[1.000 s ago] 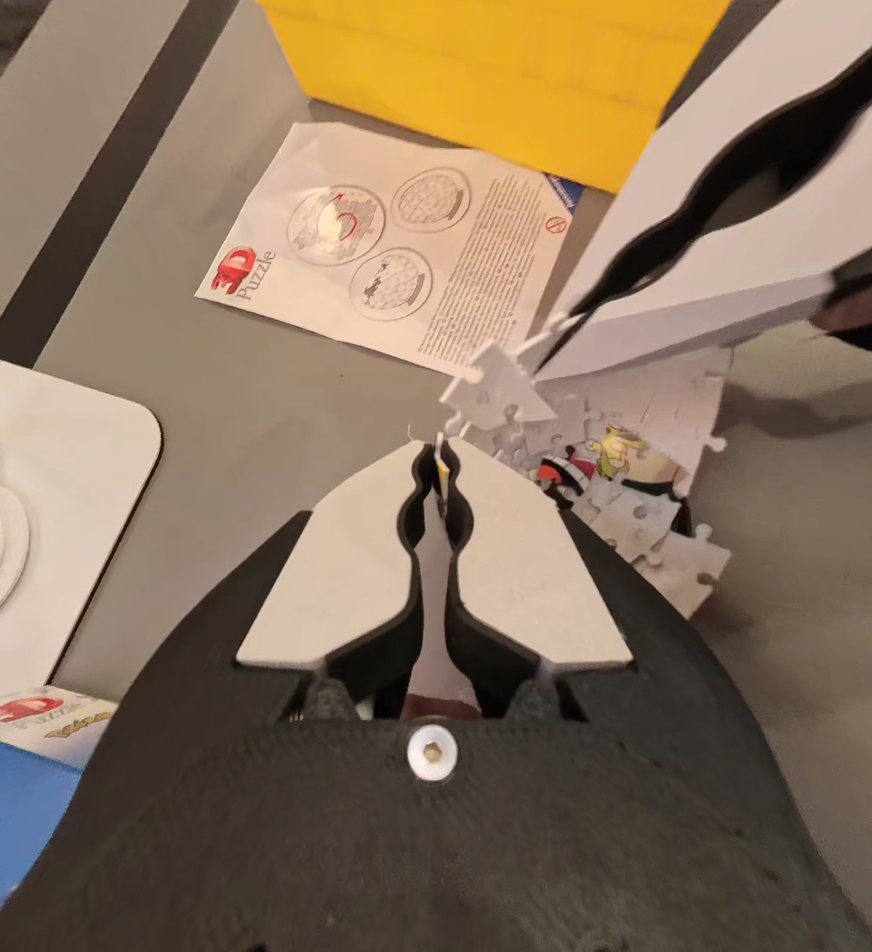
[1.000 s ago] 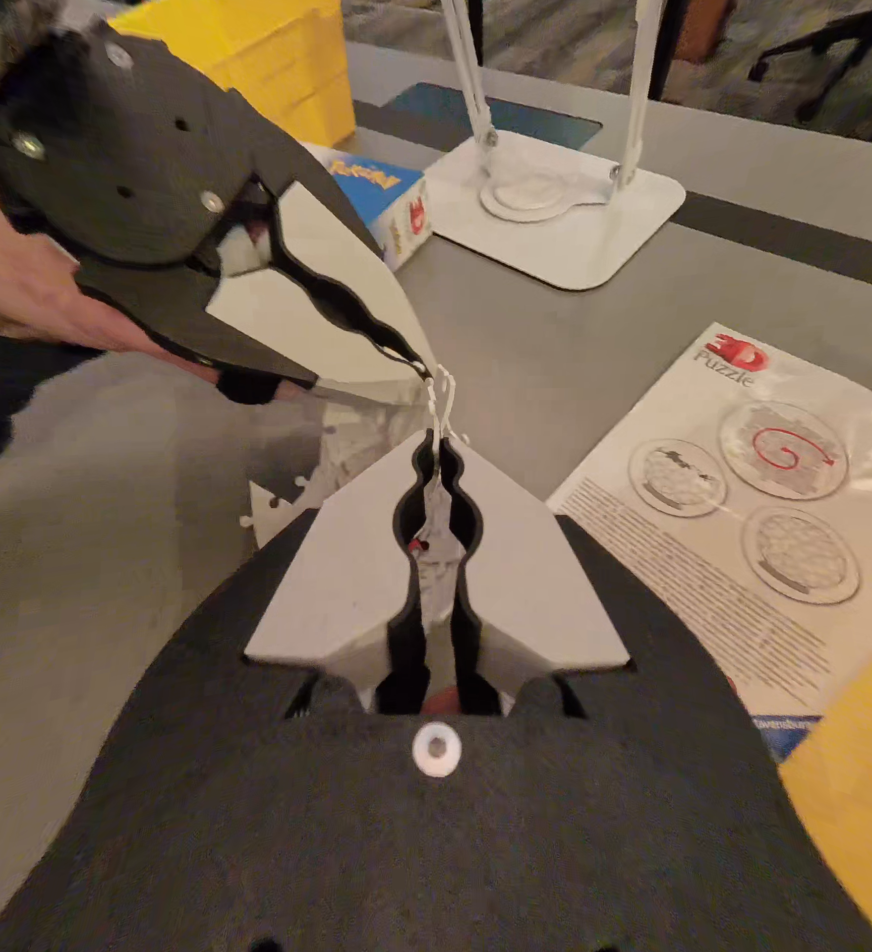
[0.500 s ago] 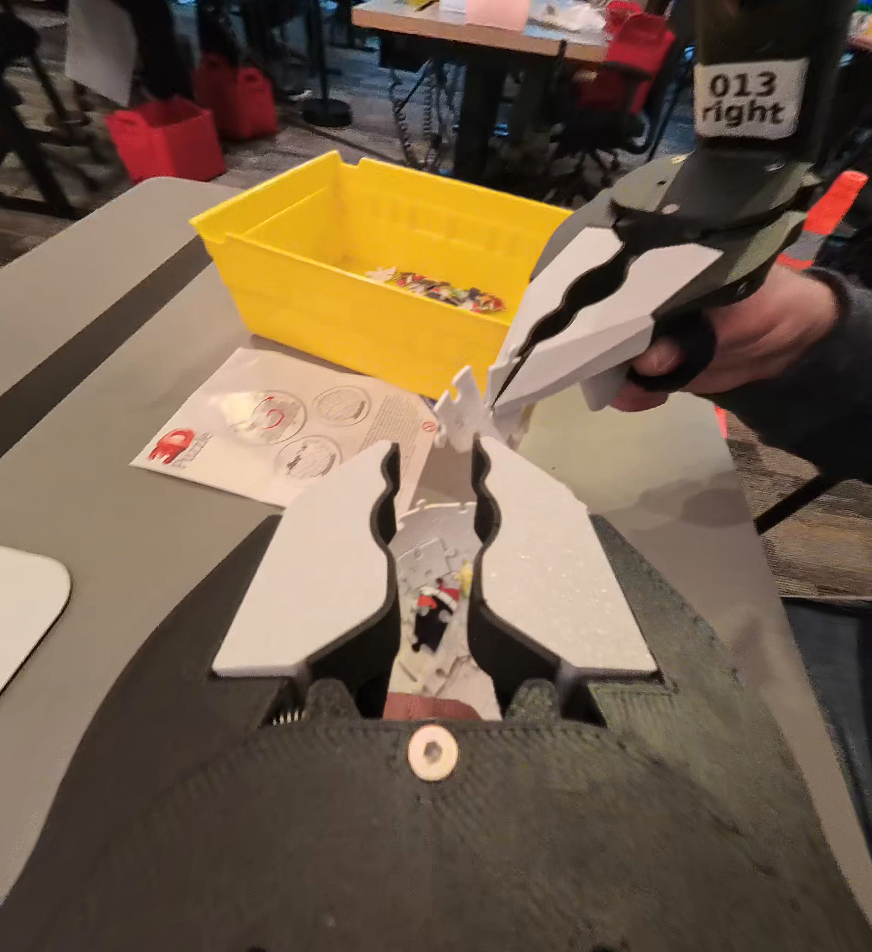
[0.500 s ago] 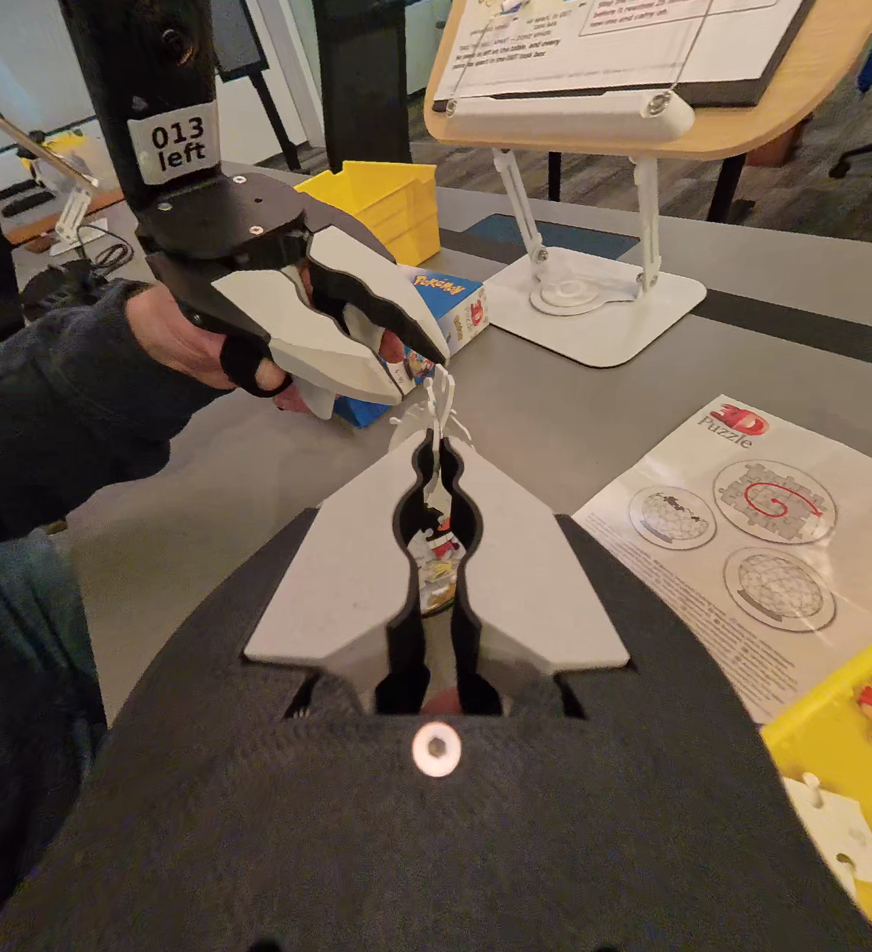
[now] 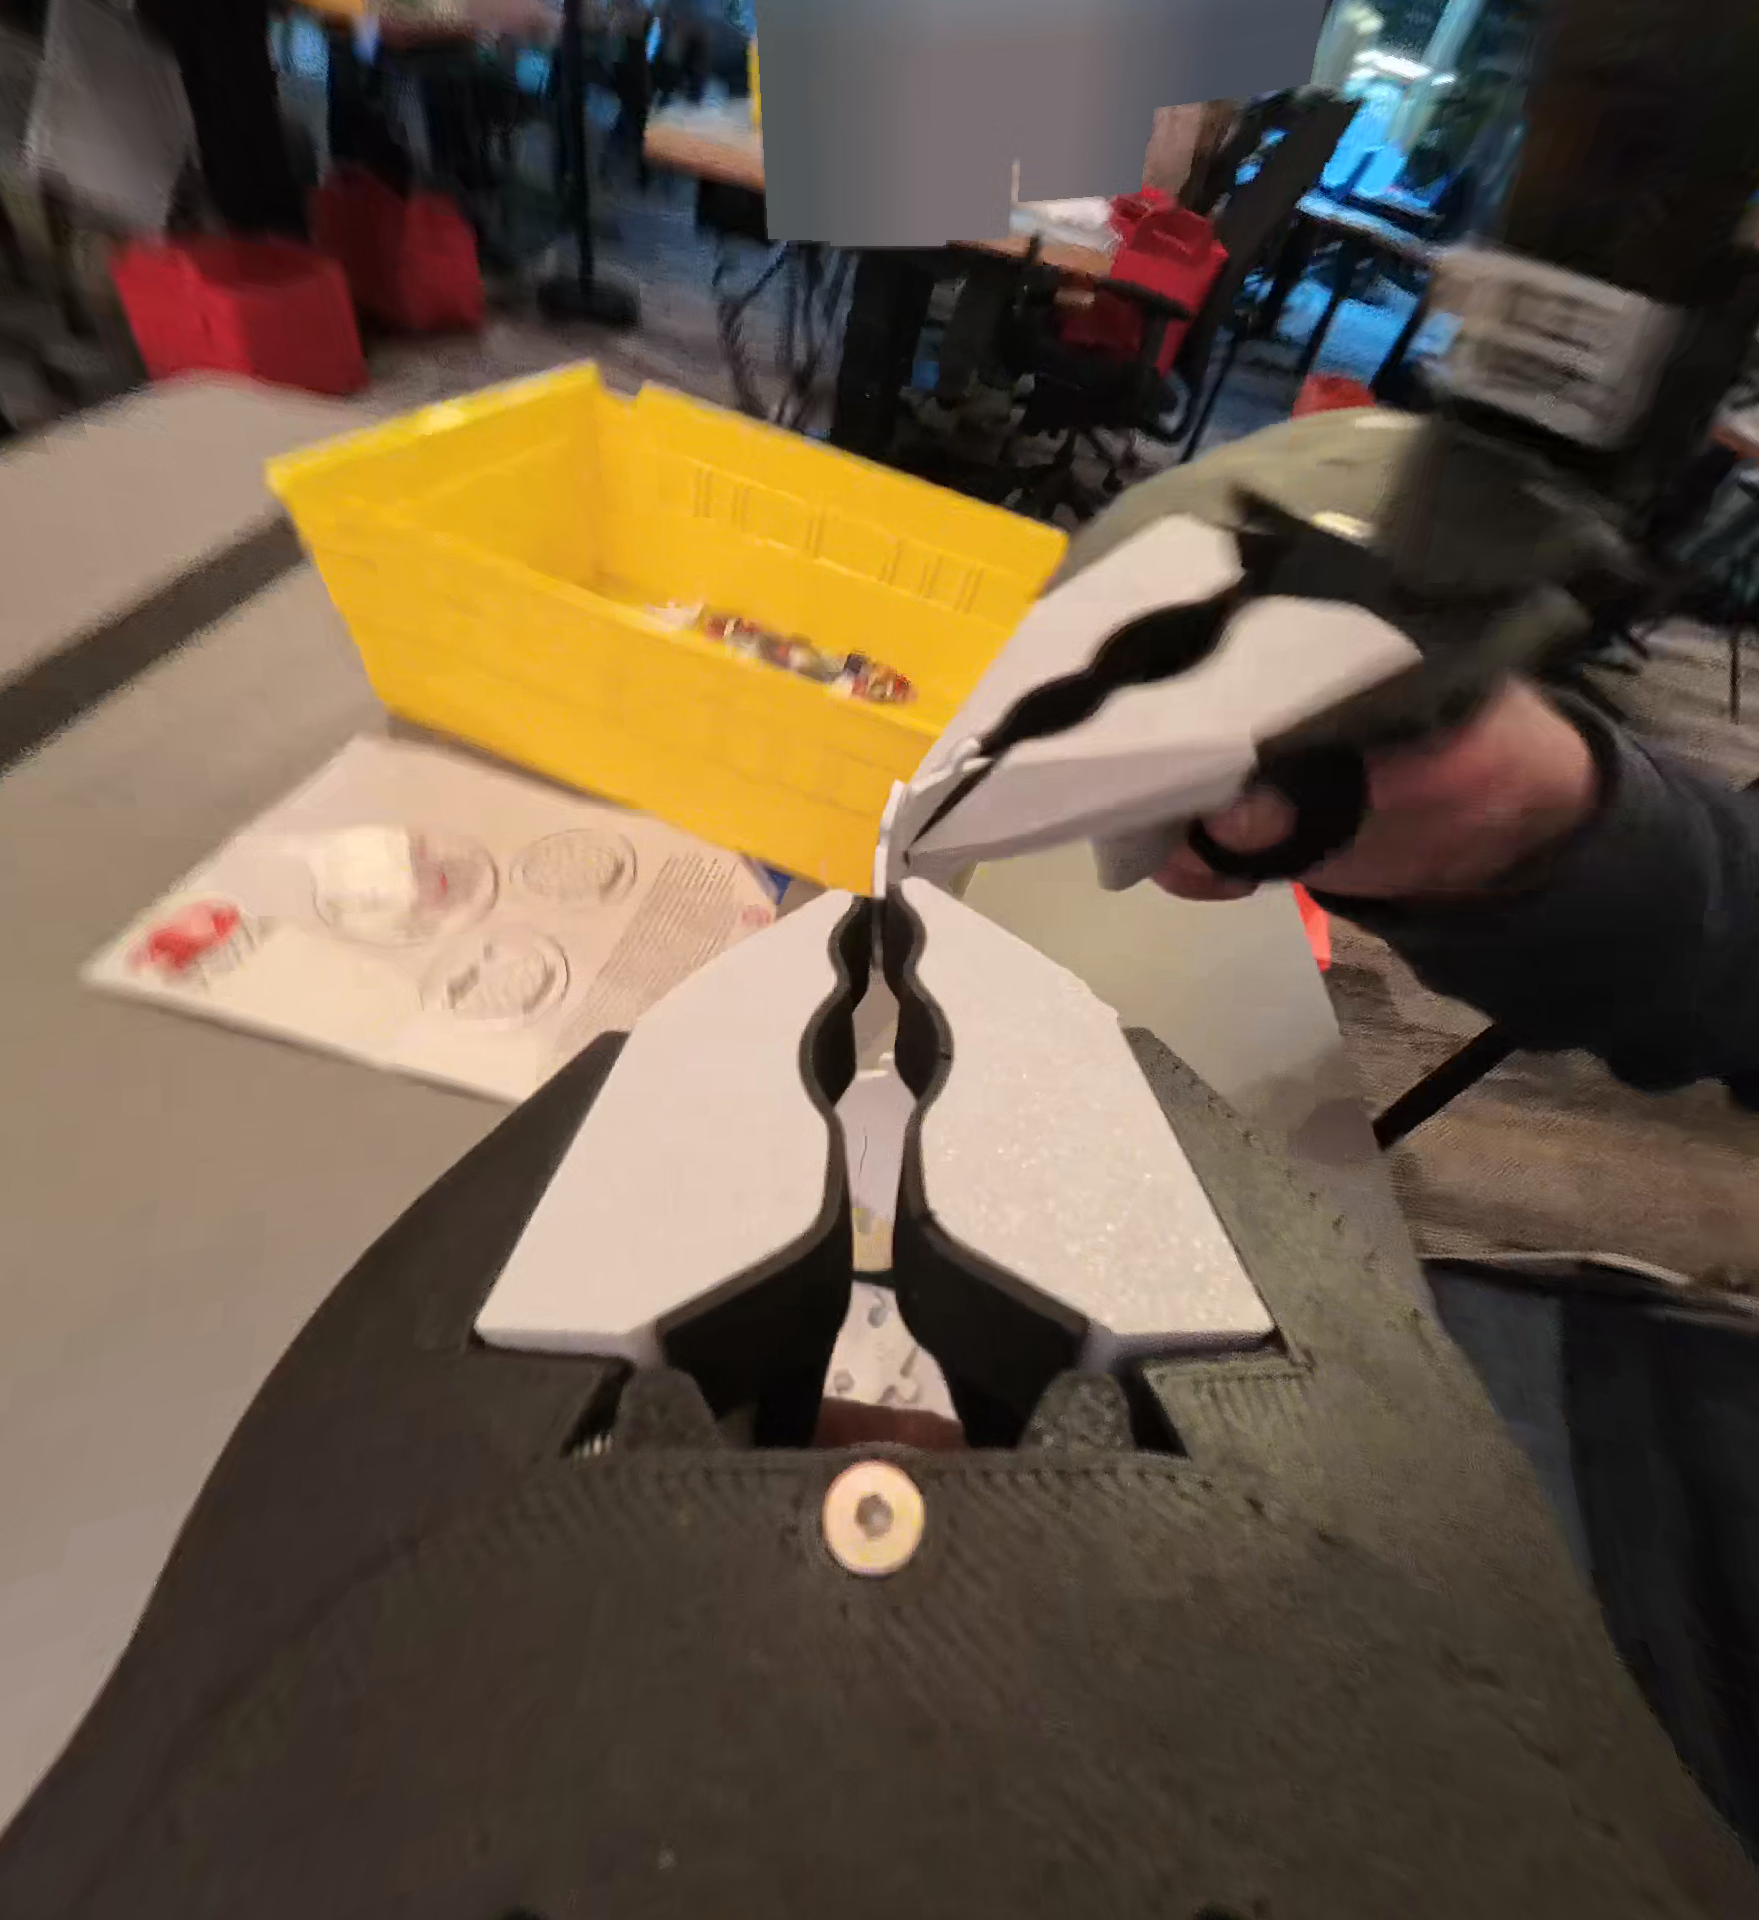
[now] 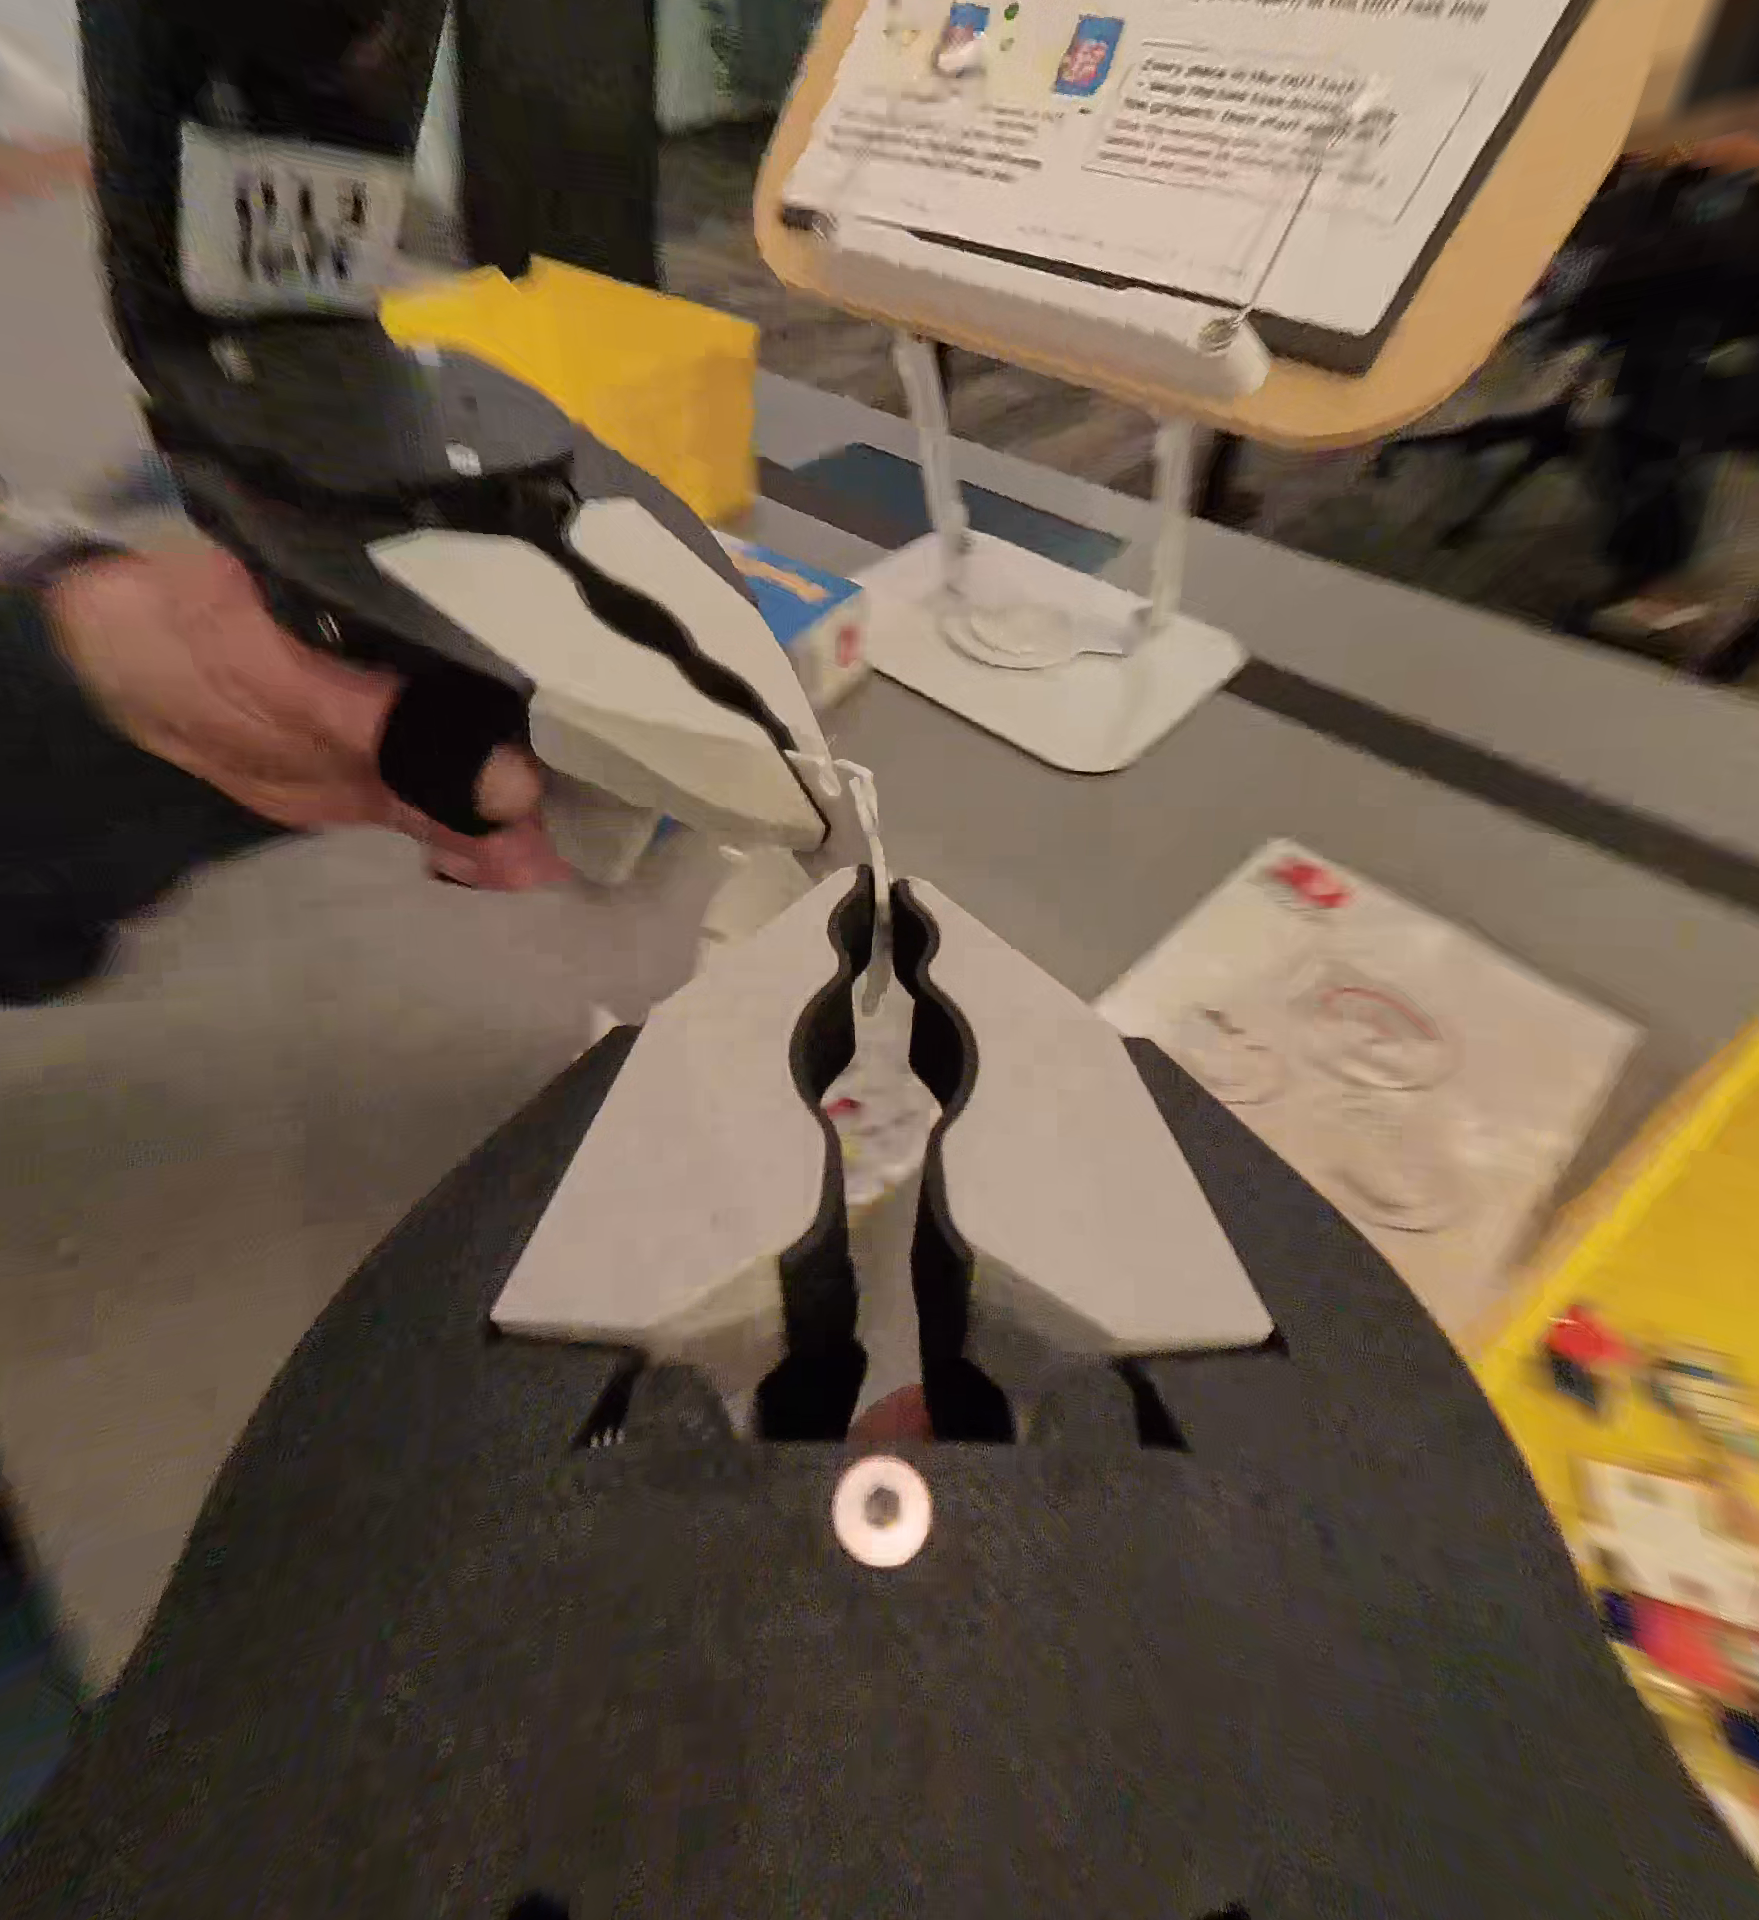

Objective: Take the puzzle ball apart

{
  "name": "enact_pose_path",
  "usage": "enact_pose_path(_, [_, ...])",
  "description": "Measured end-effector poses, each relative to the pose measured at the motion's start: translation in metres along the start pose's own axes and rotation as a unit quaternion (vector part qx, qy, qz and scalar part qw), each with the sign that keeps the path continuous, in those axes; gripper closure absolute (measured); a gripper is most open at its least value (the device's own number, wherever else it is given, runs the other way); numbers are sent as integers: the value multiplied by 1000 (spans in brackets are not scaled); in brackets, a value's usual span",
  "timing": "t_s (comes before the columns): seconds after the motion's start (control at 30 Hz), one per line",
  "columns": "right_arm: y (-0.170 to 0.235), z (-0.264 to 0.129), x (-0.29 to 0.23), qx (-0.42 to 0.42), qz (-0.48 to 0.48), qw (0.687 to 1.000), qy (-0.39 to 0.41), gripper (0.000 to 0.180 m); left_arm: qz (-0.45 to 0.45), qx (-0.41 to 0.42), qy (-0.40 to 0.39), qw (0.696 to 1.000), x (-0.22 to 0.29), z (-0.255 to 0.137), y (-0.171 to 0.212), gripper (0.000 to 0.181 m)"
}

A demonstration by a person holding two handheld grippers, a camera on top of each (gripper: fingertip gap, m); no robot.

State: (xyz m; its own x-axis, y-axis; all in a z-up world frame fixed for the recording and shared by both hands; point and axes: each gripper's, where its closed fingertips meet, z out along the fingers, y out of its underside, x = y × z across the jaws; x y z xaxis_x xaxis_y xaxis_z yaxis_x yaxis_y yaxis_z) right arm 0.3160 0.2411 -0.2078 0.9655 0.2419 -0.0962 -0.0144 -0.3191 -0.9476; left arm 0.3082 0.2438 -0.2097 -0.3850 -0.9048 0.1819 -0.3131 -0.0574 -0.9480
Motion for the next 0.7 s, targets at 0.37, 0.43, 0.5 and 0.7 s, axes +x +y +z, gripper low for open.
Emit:
enact_pose_path(0.37, [-29, -19, -31, 69, 81, 982, -154, 179, -3, 122, 92, 988, 28, -24, -29, 179])
enact_pose_path(0.43, [-21, -15, -21, 47, -56, 996, -44, 179, -16, 101, 57, 993, 21, -18, -24, 179])
enact_pose_path(0.5, [-15, -14, -19, 10, -201, 979, 38, 180, -34, 90, 22, 995, 11, -17, -23, 179])
enact_pose_path(0.7, [-34, -42, 4, 70, -67, 995, 0, 180, -66, 120, 16, 990, -5, -41, -30, 179])
